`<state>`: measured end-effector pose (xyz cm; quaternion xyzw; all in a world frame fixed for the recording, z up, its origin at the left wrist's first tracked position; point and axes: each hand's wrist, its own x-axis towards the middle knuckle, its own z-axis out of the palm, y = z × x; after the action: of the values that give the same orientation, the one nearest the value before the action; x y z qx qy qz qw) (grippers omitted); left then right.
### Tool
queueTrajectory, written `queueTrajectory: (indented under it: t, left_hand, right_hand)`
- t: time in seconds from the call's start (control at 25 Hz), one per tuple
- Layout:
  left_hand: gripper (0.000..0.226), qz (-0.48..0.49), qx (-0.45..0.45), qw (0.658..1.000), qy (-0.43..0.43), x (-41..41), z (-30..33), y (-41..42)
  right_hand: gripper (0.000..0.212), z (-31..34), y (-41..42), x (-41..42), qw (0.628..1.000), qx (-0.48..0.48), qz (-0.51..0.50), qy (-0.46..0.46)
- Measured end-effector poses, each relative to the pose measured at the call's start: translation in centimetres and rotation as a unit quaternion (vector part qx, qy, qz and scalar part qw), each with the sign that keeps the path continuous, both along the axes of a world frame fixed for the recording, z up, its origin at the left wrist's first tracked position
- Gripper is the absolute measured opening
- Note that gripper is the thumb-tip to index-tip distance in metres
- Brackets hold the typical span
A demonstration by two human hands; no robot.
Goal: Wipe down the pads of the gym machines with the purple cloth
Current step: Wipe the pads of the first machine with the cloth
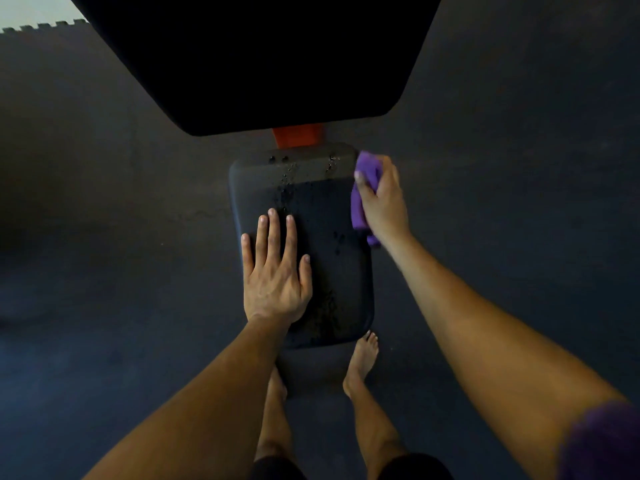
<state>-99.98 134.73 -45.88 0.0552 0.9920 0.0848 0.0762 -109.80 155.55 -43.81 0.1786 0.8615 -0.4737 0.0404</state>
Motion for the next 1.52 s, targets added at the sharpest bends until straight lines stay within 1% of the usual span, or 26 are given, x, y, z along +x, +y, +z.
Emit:
queueTrajectory:
  t: [0.08, 0.12, 0.2, 0.24, 0.36, 0.4, 0.44, 0.52, 0.56, 0.68, 0.76, 0.84, 1.0, 1.16, 1.28, 1.36, 1.52]
  left_hand:
    - [0.068, -0.005, 0.001, 1.000, -0.005, -0.2, 0.0, -0.1]
    - [0.068, -0.008, -0.001, 1.000, -0.013, -0.3, 0.0, -0.1]
    - [0.068, -0.015, -0.001, 0.999, -0.044, -0.3, 0.3, -0.1]
    - [0.067, -0.016, 0.002, 0.998, -0.067, -0.3, 0.6, -0.1]
    - [0.069, -0.034, 0.025, 0.989, -0.142, -1.4, 2.8, -0.6]
    - [0.070, -0.052, 0.039, 0.983, -0.170, -1.8, 3.9, -1.2]
    - [0.071, -0.070, 0.056, 0.977, -0.195, -1.9, 5.0, -1.9]
    - [0.071, -0.111, 0.089, 0.968, -0.208, -0.8, 7.7, -3.7]
    - [0.072, -0.134, 0.090, 0.965, -0.208, 0.3, 8.8, -4.6]
    - [0.089, -0.200, 0.056, 0.951, -0.227, 3.7, 11.3, -7.2]
    - [0.083, -0.242, 0.039, 0.939, -0.243, 4.9, 12.4, -8.9]
    - [0.074, -0.280, 0.033, 0.933, -0.223, 5.2, 13.6, -10.4]
    - [0.074, -0.355, -0.004, 0.913, -0.202, 2.6, 16.1, -11.9]
    - [0.078, -0.441, -0.060, 0.882, -0.154, -2.1, 18.9, -10.6]
    - [0.078, -0.501, -0.103, 0.850, -0.129, -5.4, 19.7, -9.0]
    - [0.077, -0.524, -0.128, 0.830, -0.144, -7.1, 19.4, -7.9]
    - [0.079, -0.590, -0.206, 0.760, -0.179, -9.3, 17.6, -5.2]
  right_hand:
    - [0.040, -1.0, -0.5, 7.2, 1.000, 0.005, -0.008, 0.004]
    - [0.038, -1.2, -0.8, 11.3, 1.000, -0.001, -0.011, -0.023]
    - [0.031, -0.1, -1.2, 18.2, 0.992, -0.018, -0.002, -0.122]
    - [0.028, 0.8, -1.0, 20.5, 0.985, -0.019, 0.024, -0.172]
    - [0.029, 4.1, 0.9, 23.7, 0.955, 0.036, 0.150, -0.252]
    - [0.030, 5.6, 1.5, 24.1, 0.950, 0.053, 0.165, -0.261]
    - [0.031, 7.0, 2.0, 24.6, 0.950, 0.059, 0.157, -0.264]
    - [0.030, 10.4, 2.3, 25.8, 0.962, 0.043, 0.101, -0.250]
    - [0.030, 11.7, 2.1, 26.5, 0.968, 0.034, 0.072, -0.239]
    - [0.031, 13.5, 0.8, 28.7, 0.980, 0.025, -0.011, -0.198]
    - [0.037, 13.5, -0.5, 30.1, 0.978, 0.027, -0.062, -0.197]
    - [0.041, 13.0, -2.4, 31.4, 0.972, 0.023, -0.098, -0.211]
    - [0.034, 12.2, -4.9, 32.9, 0.971, 0.009, -0.144, -0.190]
    - [0.030, 10.2, -5.5, 32.4, 0.964, -0.008, -0.183, -0.193]
    - [0.033, 9.0, -5.5, 31.7, 0.950, -0.013, -0.236, -0.205]
    - [0.035, 8.6, -6.1, 31.3, 0.939, -0.028, -0.272, -0.207]
    - [0.035, 9.1, -8.3, 31.7, 0.906, -0.054, -0.370, -0.199]
